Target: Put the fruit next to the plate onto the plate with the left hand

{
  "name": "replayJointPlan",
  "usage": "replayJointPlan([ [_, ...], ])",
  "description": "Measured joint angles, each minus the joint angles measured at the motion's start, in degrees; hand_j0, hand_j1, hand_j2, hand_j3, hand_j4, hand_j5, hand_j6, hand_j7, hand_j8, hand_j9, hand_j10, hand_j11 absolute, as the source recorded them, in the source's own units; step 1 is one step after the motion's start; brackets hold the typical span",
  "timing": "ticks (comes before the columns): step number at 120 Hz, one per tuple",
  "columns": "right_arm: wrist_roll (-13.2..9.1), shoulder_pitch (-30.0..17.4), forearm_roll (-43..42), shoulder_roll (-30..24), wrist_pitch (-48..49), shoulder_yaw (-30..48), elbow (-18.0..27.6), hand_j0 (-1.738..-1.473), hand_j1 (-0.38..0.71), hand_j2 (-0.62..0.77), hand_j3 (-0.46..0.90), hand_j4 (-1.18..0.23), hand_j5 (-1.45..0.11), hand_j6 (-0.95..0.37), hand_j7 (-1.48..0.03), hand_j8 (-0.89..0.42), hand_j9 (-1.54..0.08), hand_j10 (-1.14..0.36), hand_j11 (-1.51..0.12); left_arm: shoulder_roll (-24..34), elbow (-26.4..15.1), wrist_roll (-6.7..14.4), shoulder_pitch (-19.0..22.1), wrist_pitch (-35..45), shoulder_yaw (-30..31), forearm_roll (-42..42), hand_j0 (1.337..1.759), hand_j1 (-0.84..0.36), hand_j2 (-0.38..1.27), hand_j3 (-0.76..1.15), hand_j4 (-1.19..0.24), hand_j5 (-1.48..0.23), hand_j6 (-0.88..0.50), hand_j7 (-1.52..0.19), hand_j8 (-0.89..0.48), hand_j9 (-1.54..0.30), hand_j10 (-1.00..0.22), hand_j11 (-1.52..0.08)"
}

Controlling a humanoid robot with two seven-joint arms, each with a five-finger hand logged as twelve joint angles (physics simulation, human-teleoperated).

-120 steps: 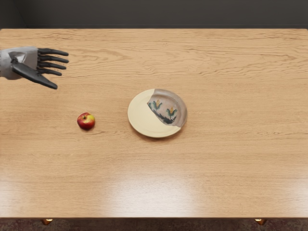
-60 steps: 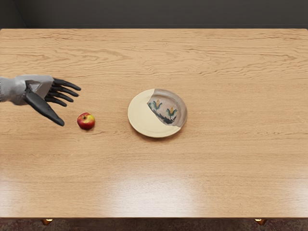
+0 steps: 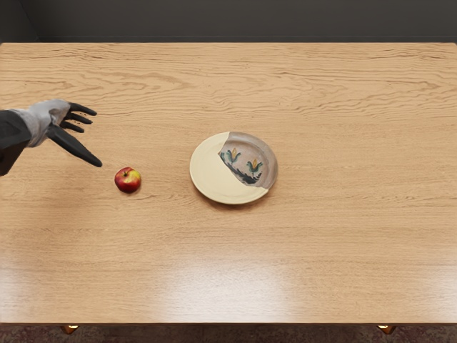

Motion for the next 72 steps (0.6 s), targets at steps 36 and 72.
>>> replayJointPlan([
  [36, 0.0, 0.0, 0.0, 0.0, 0.0, 0.0, 0.0, -1.658, -0.3, -0.01, 0.0, -0.04, -0.05, -0.04, -0.05, -0.04, -0.05, -0.04, -0.05, -18.4, -0.5, 0.3, -19.6, 11.5, 31.8, -10.1, 1.658, 0.06, 0.05, 0.0, -0.25, -0.32, -0.25, -0.32, -0.25, -0.32, -0.25, -0.32],
  [72, 0.0, 0.0, 0.0, 0.0, 0.0, 0.0, 0.0, -1.658, -0.3, -0.01, 0.0, -0.04, -0.05, -0.04, -0.05, -0.04, -0.05, -0.04, -0.05, -24.7, -0.4, 0.3, -24.7, 12.5, 38.5, -17.1, 1.658, 0.06, 0.05, 0.0, -0.25, -0.32, -0.25, -0.32, -0.25, -0.32, -0.25, -0.32],
])
